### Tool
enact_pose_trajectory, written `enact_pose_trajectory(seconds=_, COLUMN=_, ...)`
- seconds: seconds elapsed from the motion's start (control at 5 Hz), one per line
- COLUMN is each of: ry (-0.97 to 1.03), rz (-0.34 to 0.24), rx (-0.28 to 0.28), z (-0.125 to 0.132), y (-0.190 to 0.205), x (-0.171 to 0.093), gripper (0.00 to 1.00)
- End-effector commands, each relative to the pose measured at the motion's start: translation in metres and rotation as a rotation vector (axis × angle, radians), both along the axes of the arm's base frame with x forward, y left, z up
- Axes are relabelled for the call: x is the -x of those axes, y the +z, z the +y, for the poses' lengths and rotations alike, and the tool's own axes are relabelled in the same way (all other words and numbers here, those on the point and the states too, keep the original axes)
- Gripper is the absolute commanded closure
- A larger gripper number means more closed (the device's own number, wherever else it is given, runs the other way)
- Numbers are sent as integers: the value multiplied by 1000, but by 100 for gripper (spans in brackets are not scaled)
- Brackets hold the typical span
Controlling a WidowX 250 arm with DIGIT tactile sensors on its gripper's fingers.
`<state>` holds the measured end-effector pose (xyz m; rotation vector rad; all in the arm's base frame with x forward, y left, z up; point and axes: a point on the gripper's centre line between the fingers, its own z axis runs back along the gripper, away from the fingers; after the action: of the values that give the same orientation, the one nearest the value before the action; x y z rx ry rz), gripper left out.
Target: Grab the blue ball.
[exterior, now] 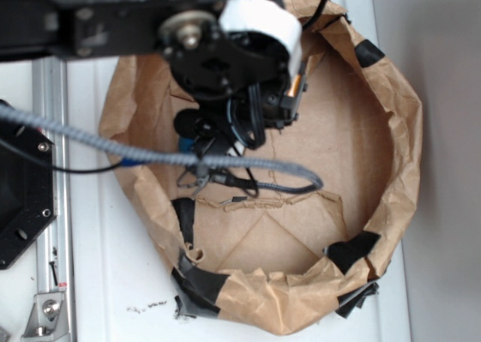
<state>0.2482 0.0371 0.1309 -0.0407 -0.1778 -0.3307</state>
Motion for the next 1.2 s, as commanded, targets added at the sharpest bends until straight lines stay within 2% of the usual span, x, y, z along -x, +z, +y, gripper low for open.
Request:
enact_pose_trajectory(seconds=0.0, ry=77, rz=76, rx=7, z=18, y=-41, x=29, gripper=0)
enact_pose_trajectory(seconds=0.4, ry=59, rz=171, rx=40, z=20, y=-66, x=56, gripper=0)
enact_pose_trajectory(seconds=0.6, ry=62, rz=196, rx=50, z=14, y=-77, x=63, gripper=0)
enact_pose_trajectory(seconds=0.8, ry=69, rz=196, rx=111, z=3, y=-83, x=68, gripper=0)
enact_pose_trajectory(seconds=1.0, ry=80, rz=212, rx=100, z=2, y=-98, x=69, gripper=0)
